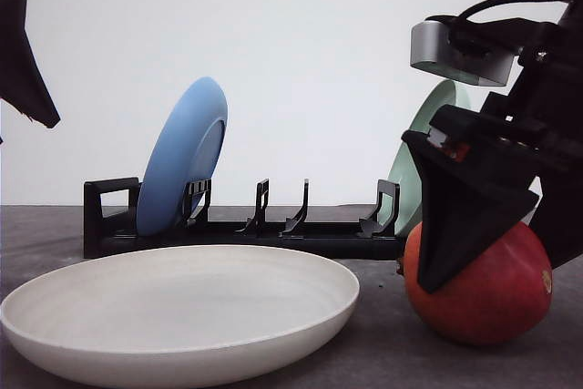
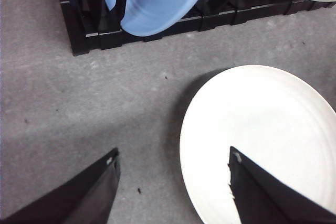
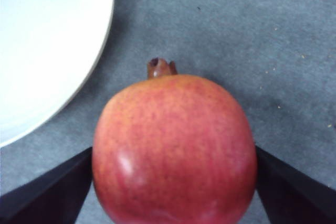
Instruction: Place pomegranate in white plate
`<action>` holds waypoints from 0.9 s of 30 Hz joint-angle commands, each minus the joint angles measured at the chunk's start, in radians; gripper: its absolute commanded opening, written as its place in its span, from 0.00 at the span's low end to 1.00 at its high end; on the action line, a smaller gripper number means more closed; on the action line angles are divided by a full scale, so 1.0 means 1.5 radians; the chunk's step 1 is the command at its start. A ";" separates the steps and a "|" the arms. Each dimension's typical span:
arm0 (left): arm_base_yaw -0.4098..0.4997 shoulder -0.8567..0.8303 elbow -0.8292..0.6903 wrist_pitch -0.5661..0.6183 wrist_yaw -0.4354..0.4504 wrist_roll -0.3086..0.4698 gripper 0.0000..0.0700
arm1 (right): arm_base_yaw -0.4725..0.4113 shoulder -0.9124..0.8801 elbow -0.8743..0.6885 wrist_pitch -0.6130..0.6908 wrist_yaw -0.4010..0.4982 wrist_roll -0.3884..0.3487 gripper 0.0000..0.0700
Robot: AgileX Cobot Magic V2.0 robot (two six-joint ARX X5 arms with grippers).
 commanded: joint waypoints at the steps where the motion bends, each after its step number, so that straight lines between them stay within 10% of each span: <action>1: -0.001 0.003 0.009 0.008 0.001 0.010 0.56 | 0.005 0.006 0.021 -0.015 -0.009 0.008 0.76; 13: -0.001 0.003 0.009 0.008 0.001 0.010 0.56 | 0.008 0.045 0.216 -0.229 -0.068 -0.036 0.76; 27: -0.001 0.003 0.009 0.008 0.001 0.010 0.56 | 0.098 0.295 0.392 -0.211 -0.100 -0.076 0.76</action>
